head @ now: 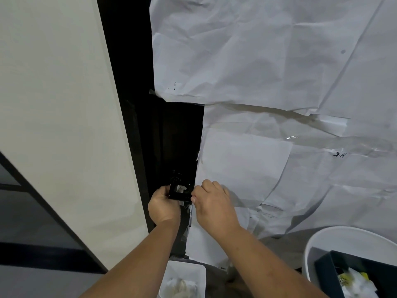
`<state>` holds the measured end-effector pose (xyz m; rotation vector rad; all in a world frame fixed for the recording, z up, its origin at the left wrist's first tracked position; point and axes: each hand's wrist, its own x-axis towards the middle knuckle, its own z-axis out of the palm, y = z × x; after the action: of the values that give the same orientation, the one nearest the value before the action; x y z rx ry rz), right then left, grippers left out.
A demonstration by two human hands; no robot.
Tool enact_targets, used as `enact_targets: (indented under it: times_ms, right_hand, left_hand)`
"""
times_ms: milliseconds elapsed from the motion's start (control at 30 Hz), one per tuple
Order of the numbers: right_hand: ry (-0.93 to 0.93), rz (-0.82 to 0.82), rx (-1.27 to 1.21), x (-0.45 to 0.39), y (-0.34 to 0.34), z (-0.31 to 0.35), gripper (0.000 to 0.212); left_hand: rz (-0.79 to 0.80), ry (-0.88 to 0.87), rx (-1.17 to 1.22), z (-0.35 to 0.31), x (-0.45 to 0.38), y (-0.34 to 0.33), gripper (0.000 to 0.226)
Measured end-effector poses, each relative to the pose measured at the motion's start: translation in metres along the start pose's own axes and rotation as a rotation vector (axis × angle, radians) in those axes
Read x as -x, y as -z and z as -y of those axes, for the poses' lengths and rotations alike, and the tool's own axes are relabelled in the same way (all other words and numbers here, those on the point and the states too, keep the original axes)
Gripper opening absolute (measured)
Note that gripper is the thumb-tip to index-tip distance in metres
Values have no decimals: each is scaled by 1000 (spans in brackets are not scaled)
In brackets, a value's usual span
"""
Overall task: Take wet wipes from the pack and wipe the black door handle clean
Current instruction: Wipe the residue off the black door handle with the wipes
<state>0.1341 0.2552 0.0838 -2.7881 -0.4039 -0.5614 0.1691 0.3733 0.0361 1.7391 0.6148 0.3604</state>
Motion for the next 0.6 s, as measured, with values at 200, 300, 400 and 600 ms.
enact_targets:
  times_ms: [200,300,400,600]
  right_hand:
    - [2,12,-9,1,2,1,4]
    - [-2,77,-76,2,1,-1,10]
    - [-12,144,-169,1,0,-6,15]
    - [4,149,-174,-1,-2,-8,7]
  left_hand:
    - [83,78,247,-14,8,3,15]
    - [50,124,378,-21,15,0,15]
    - [78,173,507,-24,18,-5,20]
    - [85,245,559,-20,19,-15,13]
